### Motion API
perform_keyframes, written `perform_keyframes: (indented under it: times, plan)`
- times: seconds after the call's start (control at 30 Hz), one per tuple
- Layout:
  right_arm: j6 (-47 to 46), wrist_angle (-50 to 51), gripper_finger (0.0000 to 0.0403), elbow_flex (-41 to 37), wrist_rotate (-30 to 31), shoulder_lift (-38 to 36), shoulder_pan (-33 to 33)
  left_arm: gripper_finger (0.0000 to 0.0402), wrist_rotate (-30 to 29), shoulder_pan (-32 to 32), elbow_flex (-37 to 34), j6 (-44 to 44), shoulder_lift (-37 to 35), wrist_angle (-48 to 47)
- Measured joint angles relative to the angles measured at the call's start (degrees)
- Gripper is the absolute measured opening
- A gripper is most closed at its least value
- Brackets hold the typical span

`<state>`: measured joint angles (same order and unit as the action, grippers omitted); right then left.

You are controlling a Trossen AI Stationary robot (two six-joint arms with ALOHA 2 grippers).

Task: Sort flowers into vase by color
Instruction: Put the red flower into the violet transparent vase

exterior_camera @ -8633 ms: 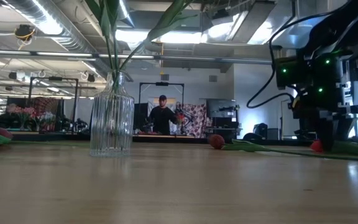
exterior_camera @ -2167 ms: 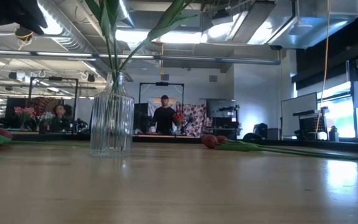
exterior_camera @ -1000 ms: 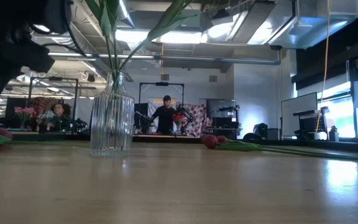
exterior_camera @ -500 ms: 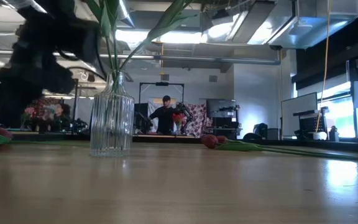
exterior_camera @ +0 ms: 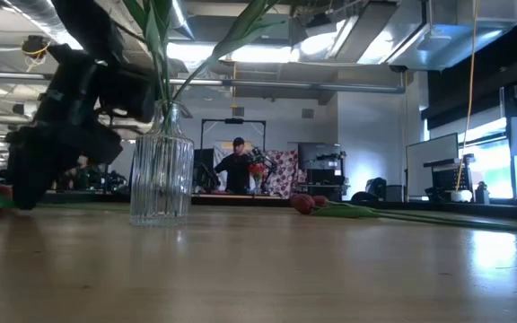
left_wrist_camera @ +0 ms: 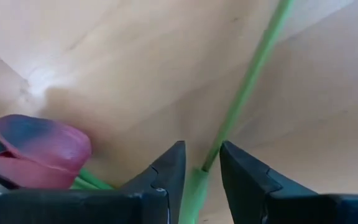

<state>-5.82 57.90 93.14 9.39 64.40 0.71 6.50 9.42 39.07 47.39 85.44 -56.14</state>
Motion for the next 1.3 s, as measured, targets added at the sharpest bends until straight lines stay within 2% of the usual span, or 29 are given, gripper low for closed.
perform_keyframes:
  times: [0.17, 0.37, 0.47, 0.53, 0.73, 1.0, 1.2, 1.3]
  plan:
    - [-0.02, 1.08, 0.0232, 0.00, 0.00, 0.00, 0.00, 0.0089, 0.57, 0.05, -1.25, -0.02, 1.43, 0.77]
    - [0.02, 1.05, 0.0232, 0.00, 0.00, -0.02, 0.00, 0.0011, -0.23, -0.01, -1.44, -0.02, 1.04, 0.50]
    - [0.04, 1.04, 0.0232, 0.00, 0.00, -0.02, 0.00, 0.0007, -1.34, -0.03, -0.06, -0.78, 0.81, -2.41]
    - [0.07, 0.90, 0.0232, 0.00, 0.00, -0.02, 0.00, 0.0005, -4.42, 0.03, 2.34, -1.87, 0.41, -6.20]
    - [2.11, -1.22, 0.0232, 0.00, 0.01, -0.04, 0.00, 0.0002, -15.28, 3.61, 12.74, -7.73, -1.09, -16.27]
    - [3.54, -4.27, 0.0232, 0.00, 0.41, -0.08, 0.00, 0.0001, -34.08, 10.10, 27.69, -17.96, -4.33, -21.89]
    - [3.54, -4.07, 0.0232, 0.00, 0.68, -0.24, 0.00, 0.0001, -53.59, 13.88, 40.86, -31.02, -4.97, -20.52]
    - [2.88, -4.13, 0.0232, 0.00, 2.38, -0.24, 0.00, 0.0000, -65.21, 14.47, 46.60, -41.70, -5.00, -13.80]
